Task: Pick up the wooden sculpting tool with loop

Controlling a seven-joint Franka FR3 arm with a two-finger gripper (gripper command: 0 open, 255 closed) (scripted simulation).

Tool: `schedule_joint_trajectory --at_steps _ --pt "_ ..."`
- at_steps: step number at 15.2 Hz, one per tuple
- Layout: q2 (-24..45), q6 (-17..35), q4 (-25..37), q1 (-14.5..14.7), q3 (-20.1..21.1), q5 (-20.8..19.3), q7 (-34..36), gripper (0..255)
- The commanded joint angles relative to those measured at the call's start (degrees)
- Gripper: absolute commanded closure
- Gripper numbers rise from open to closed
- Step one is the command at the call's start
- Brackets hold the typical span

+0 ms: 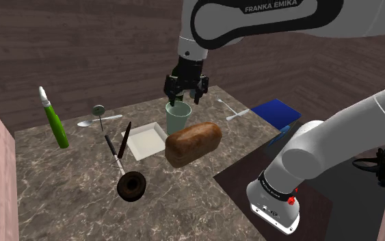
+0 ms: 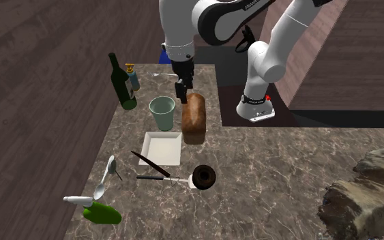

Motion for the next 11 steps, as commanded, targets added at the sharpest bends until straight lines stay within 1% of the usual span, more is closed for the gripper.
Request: schedule_joint_trajectory --at_steps 1,6,11 --pt "4.2 3.0 1.2 -0.3 2.0 -0.6 3.6 0" --pt "15.6 8.8 5.9 -0.6 6.3 -4.3 13.5 0" --pt "28.1 12.8 12.7 0.6 8.1 -10.5 24.0 0"
